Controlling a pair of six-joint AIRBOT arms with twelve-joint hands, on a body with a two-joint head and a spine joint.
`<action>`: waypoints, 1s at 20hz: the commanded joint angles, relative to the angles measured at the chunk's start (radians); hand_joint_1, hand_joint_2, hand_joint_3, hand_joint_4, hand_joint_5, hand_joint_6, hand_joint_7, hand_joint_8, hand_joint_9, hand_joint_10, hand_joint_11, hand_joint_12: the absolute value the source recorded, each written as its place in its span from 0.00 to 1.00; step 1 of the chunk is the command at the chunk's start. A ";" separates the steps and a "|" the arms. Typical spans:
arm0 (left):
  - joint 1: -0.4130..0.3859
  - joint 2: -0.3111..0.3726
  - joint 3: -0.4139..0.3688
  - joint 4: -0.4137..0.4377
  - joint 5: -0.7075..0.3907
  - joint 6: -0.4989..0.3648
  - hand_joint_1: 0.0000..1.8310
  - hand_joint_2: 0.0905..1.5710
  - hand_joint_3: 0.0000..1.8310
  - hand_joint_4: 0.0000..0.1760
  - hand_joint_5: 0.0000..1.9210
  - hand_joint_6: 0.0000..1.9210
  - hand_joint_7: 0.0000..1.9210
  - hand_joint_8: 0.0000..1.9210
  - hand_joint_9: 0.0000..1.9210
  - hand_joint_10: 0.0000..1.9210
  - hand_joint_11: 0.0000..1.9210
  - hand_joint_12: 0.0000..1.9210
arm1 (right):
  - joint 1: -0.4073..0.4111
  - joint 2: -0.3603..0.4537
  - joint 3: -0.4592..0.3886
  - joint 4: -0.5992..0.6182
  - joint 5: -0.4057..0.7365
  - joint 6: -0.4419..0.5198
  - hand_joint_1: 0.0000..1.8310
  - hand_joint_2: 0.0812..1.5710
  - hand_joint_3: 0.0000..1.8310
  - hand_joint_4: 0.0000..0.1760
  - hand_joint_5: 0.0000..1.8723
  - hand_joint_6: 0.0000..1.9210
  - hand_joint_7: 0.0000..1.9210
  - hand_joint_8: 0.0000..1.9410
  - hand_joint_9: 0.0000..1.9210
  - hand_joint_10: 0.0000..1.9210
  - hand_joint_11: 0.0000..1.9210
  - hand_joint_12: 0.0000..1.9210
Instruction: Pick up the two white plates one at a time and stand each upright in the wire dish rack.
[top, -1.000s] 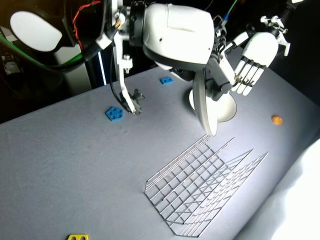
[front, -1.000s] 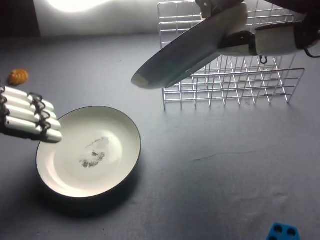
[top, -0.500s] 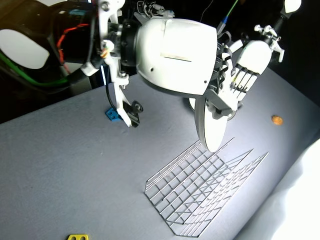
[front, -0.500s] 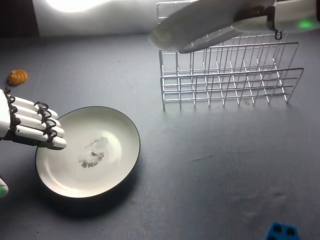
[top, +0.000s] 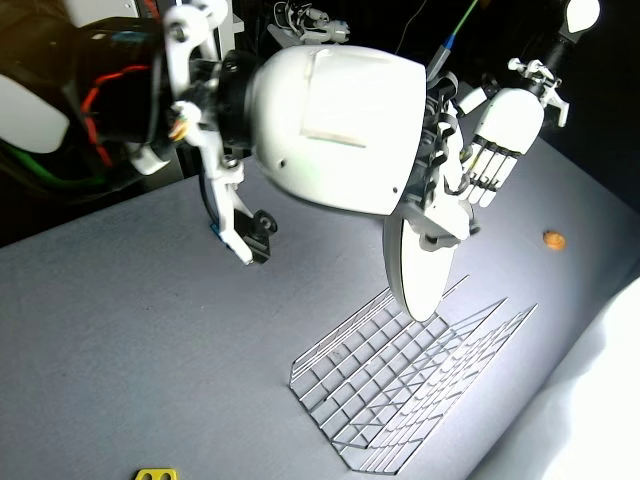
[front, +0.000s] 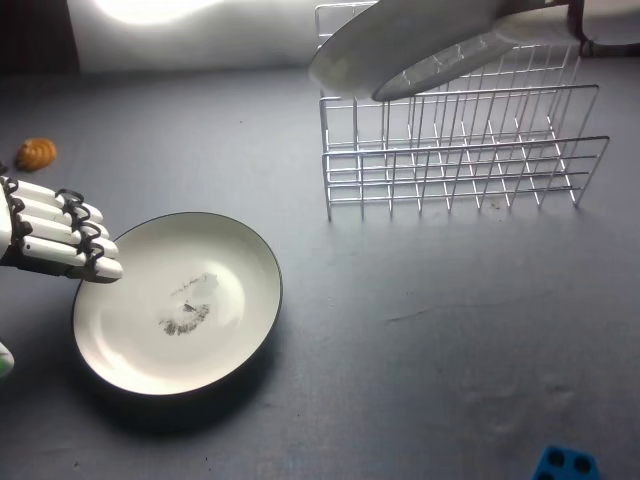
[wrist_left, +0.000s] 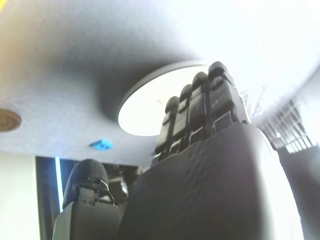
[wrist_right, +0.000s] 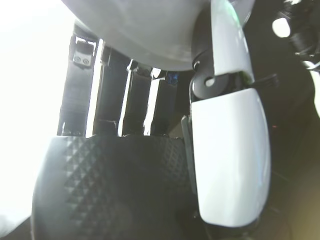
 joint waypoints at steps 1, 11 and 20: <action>-0.009 0.005 0.004 -0.059 -0.020 0.001 0.00 0.70 0.00 0.00 0.00 0.00 0.00 0.00 0.00 0.00 0.00 0.00 | 0.013 0.011 0.004 0.012 0.160 0.027 0.66 0.69 0.00 0.17 0.54 0.50 0.52 0.48 0.61 0.00 0.36 0.46; -0.011 0.015 -0.017 -0.059 -0.041 -0.008 0.00 0.70 0.00 0.00 0.00 0.00 0.00 0.00 0.00 0.00 0.00 0.00 | 0.015 0.024 0.070 0.103 0.052 0.139 0.66 0.69 0.00 0.15 0.53 0.52 0.51 0.49 0.61 0.00 0.36 0.48; 0.000 0.016 -0.024 -0.058 -0.051 -0.009 0.00 0.70 0.00 0.00 0.00 0.00 0.00 0.00 0.00 0.00 0.00 0.00 | 0.100 0.007 0.135 0.101 -0.129 0.189 0.66 0.70 0.00 0.16 0.53 0.53 0.51 0.49 0.60 0.00 0.35 0.47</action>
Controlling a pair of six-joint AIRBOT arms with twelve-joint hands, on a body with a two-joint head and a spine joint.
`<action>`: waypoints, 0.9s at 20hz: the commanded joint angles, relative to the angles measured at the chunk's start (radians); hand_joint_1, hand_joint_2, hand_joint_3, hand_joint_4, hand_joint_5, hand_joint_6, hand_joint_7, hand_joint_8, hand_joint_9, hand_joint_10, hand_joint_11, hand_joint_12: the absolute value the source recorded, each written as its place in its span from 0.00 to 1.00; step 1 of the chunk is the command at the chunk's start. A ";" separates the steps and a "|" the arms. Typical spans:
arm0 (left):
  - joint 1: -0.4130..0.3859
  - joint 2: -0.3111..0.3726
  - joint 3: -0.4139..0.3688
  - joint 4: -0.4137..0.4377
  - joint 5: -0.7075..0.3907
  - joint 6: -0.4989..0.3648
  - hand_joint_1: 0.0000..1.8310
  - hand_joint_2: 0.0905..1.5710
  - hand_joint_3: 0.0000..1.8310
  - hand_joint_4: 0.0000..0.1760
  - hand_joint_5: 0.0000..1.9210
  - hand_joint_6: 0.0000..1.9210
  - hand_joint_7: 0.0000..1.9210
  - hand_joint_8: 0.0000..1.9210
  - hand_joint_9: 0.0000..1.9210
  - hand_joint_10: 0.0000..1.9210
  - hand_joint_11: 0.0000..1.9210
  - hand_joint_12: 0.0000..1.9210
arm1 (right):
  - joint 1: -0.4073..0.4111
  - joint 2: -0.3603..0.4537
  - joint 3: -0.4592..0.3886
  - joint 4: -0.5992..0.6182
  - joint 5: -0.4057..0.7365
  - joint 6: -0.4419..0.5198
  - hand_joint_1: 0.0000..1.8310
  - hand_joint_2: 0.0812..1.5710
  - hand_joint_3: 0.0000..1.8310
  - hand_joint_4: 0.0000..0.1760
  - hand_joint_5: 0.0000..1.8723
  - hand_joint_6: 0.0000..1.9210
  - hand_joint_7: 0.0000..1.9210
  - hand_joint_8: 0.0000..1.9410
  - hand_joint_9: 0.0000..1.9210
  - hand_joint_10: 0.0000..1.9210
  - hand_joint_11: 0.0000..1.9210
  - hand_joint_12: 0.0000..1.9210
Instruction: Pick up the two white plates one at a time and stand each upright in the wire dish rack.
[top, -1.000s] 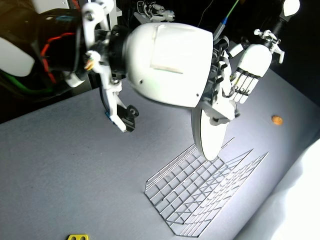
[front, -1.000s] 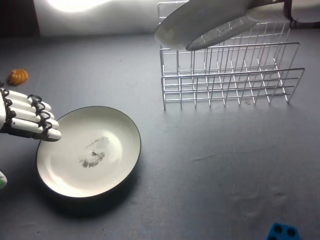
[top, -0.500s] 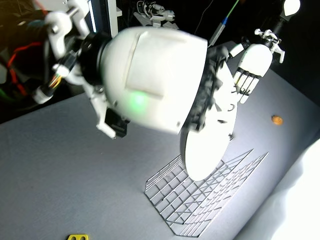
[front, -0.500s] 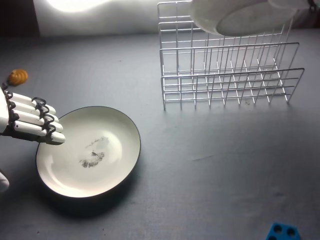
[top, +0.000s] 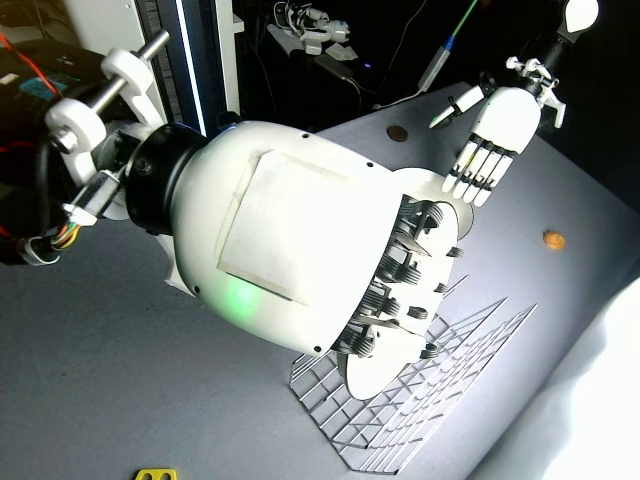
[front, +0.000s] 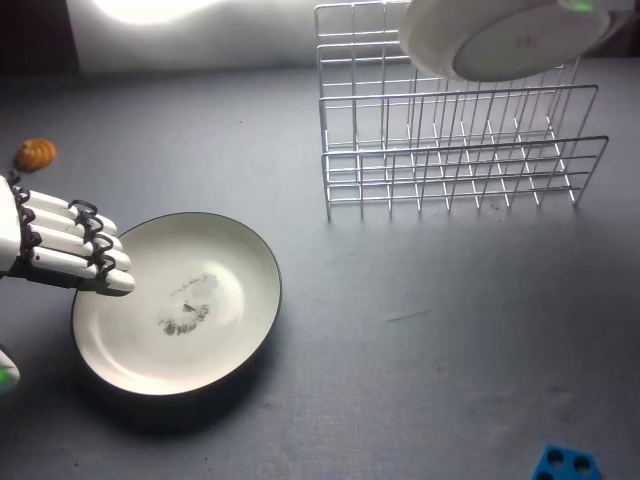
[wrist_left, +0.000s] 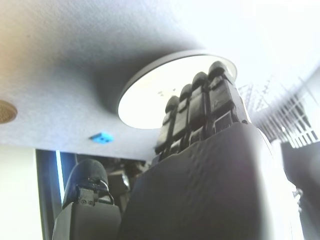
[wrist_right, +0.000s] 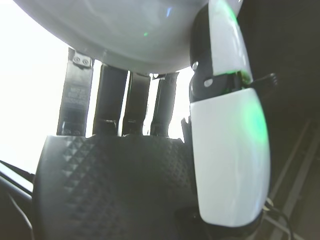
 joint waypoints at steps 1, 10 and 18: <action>0.000 0.012 0.000 -0.053 -0.021 -0.004 0.00 0.70 0.00 0.00 0.00 0.00 0.00 0.00 0.00 0.00 0.00 0.00 | 0.024 0.003 0.005 0.013 0.104 0.001 0.66 0.70 0.00 0.15 0.53 0.53 0.51 0.49 0.60 0.00 0.36 0.47; 0.000 0.007 0.004 -0.048 -0.021 0.000 0.00 0.70 0.00 0.00 0.00 0.00 0.00 0.00 0.00 0.00 0.00 0.00 | 0.032 -0.065 0.079 0.010 0.036 -0.016 0.66 0.70 0.00 0.16 0.52 0.54 0.51 0.49 0.60 0.00 0.37 0.46; 0.000 0.001 0.014 -0.043 -0.020 0.000 0.00 0.70 0.00 0.00 0.00 0.00 0.00 0.00 0.00 0.00 0.00 0.00 | 0.032 -0.150 0.180 0.031 -0.023 0.011 0.66 0.69 0.00 0.20 0.53 0.51 0.52 0.49 0.60 0.00 0.36 0.48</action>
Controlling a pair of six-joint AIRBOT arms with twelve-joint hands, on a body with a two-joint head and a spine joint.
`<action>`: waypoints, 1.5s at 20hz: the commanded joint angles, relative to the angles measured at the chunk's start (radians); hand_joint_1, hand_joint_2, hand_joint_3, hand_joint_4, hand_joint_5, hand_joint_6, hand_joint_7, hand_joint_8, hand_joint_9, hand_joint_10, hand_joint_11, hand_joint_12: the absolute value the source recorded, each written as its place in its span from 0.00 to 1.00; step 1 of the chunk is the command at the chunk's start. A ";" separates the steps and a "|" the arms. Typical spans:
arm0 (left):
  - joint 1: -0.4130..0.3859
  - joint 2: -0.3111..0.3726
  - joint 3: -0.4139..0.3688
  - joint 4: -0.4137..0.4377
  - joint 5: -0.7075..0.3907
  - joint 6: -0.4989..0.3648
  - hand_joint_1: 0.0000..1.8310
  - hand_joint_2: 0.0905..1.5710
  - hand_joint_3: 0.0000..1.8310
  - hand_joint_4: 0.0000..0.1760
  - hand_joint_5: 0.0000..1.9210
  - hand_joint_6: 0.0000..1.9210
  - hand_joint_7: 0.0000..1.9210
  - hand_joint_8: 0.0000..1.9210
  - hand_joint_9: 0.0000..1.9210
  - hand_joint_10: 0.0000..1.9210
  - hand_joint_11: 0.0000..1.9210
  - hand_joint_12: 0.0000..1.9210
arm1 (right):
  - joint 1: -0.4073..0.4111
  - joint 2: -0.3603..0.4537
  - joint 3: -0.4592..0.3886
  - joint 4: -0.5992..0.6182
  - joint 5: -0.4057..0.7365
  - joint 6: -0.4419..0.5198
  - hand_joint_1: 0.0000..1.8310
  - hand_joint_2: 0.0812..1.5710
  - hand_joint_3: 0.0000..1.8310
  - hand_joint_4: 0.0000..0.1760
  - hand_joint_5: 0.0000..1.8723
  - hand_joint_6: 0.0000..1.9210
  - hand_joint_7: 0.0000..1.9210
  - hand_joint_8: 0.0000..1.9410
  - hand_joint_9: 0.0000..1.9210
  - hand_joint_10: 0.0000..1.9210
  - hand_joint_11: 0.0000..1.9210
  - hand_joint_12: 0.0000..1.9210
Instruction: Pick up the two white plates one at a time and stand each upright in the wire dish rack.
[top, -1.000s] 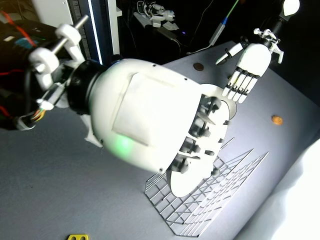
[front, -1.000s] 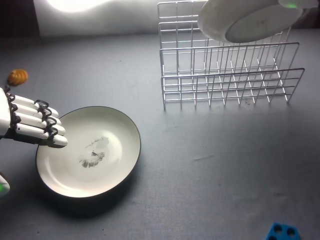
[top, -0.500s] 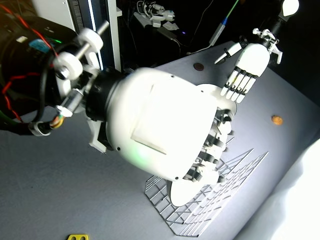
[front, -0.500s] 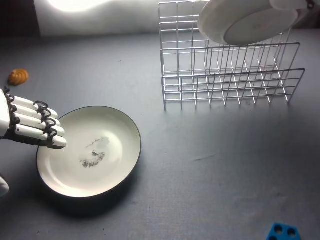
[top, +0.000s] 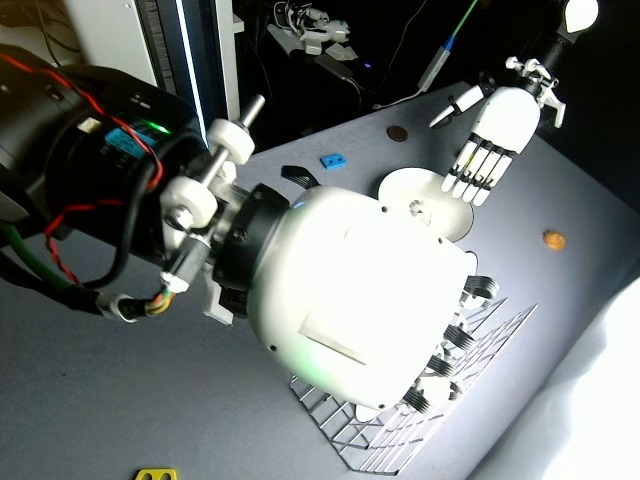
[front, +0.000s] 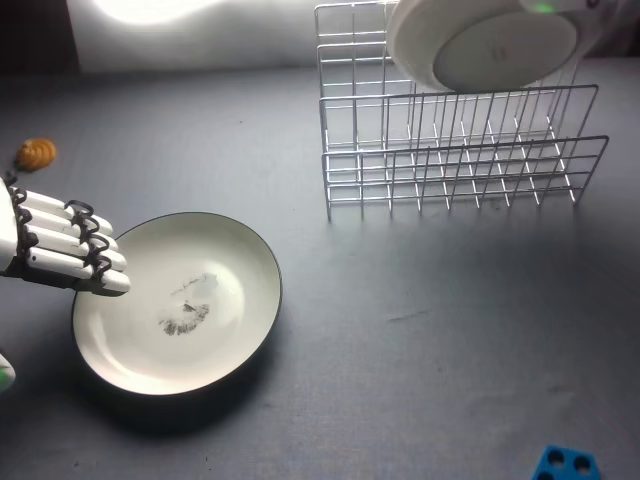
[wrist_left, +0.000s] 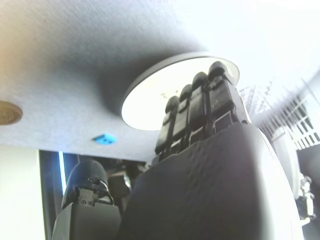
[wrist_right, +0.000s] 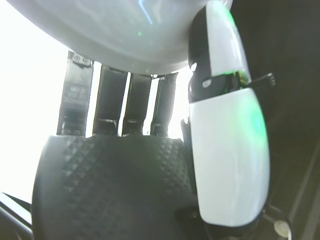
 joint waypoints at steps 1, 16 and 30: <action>-0.001 0.003 0.006 -0.055 -0.021 0.000 0.00 0.70 0.00 0.00 0.00 0.00 0.00 0.00 0.00 0.00 0.00 0.00 | 0.019 -0.002 0.017 0.034 0.102 0.011 0.66 0.70 0.00 0.19 0.52 0.53 0.52 0.50 0.59 0.00 0.34 0.48; 0.000 0.003 0.006 -0.053 -0.019 0.001 0.00 0.70 0.00 0.00 0.00 0.00 0.00 0.00 0.00 0.00 0.00 0.00 | -0.001 -0.094 0.147 0.070 0.068 0.090 0.67 0.69 0.00 0.06 0.55 0.51 0.52 0.46 0.61 0.00 0.38 0.52; 0.000 0.003 0.006 -0.052 -0.018 0.001 0.00 0.70 0.00 0.00 0.00 0.00 0.00 0.00 0.00 0.00 0.00 0.00 | -0.073 -0.109 0.172 0.070 0.104 0.104 0.66 0.70 0.00 0.06 0.54 0.52 0.50 0.49 0.60 0.00 0.35 0.56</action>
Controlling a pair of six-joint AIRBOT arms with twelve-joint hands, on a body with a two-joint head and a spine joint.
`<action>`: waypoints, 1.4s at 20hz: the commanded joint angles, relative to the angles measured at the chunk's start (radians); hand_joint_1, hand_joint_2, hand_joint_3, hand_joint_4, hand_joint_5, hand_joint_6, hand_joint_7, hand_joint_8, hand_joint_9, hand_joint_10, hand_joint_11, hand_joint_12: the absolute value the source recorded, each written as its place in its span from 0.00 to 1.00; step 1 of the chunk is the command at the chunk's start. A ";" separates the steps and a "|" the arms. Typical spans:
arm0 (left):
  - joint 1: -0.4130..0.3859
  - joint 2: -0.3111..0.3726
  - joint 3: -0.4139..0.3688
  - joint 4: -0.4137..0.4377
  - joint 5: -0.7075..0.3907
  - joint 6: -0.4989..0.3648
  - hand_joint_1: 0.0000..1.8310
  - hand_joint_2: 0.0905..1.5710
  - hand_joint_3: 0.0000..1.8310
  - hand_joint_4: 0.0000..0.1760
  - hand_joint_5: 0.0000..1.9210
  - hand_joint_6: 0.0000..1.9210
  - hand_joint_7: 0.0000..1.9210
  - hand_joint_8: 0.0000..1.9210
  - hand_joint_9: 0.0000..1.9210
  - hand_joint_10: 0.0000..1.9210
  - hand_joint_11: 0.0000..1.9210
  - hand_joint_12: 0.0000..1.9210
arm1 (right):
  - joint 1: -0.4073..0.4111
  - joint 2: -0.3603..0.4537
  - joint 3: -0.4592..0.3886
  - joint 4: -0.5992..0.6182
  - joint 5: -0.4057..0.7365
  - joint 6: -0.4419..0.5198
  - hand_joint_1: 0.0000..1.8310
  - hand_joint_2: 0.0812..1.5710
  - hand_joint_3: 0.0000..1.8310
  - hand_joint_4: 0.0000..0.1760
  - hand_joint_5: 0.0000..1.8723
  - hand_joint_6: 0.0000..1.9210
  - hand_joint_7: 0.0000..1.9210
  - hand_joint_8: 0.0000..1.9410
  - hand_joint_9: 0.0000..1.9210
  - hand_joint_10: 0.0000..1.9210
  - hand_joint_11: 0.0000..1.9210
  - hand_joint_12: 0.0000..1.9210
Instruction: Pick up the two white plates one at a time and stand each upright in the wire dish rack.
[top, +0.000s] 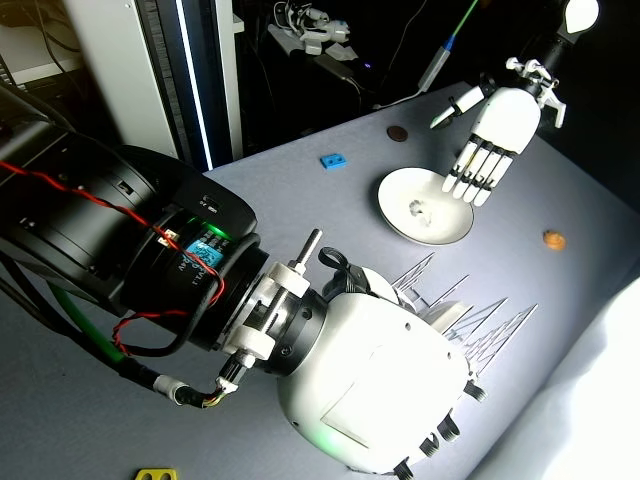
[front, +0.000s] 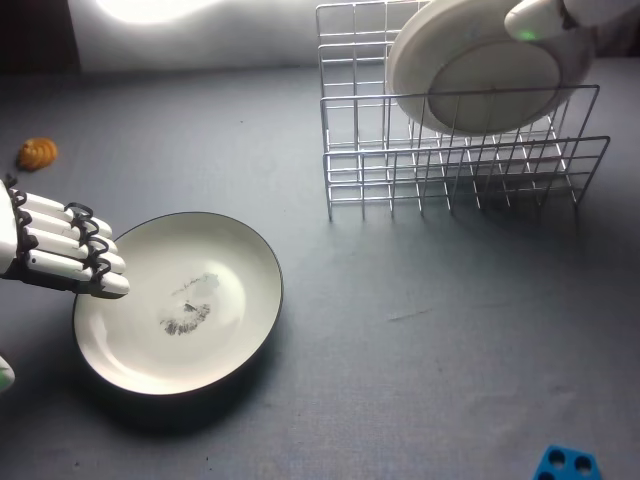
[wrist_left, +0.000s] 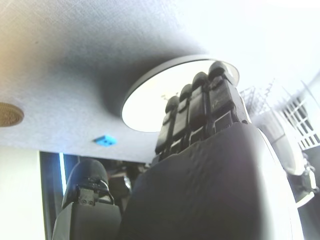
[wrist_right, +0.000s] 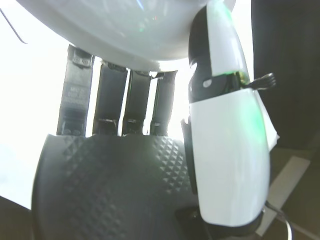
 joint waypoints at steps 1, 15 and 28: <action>-0.003 0.003 0.006 -0.055 -0.019 0.001 0.00 0.70 0.00 0.00 0.00 0.00 0.00 0.00 0.00 0.00 0.00 0.00 | 0.001 0.006 0.010 0.014 0.144 0.015 0.66 0.70 0.00 0.06 0.53 0.53 0.50 0.50 0.60 0.00 0.34 0.57; -0.003 0.002 0.008 -0.055 -0.019 0.002 0.00 0.71 0.00 0.00 0.00 0.00 0.00 0.00 0.00 0.00 0.00 0.00 | -0.033 -0.016 0.028 0.014 0.188 0.009 0.58 0.71 0.00 0.00 0.44 0.04 0.46 0.00 0.44 0.00 0.16 0.61; 0.016 0.001 0.013 -0.055 -0.010 0.010 0.00 0.70 0.00 0.00 0.00 0.00 0.00 0.00 0.00 0.00 0.00 0.00 | -0.005 -0.008 0.028 0.012 0.198 -0.016 0.57 0.71 0.00 0.00 0.42 0.00 0.43 0.00 0.41 0.00 0.13 0.63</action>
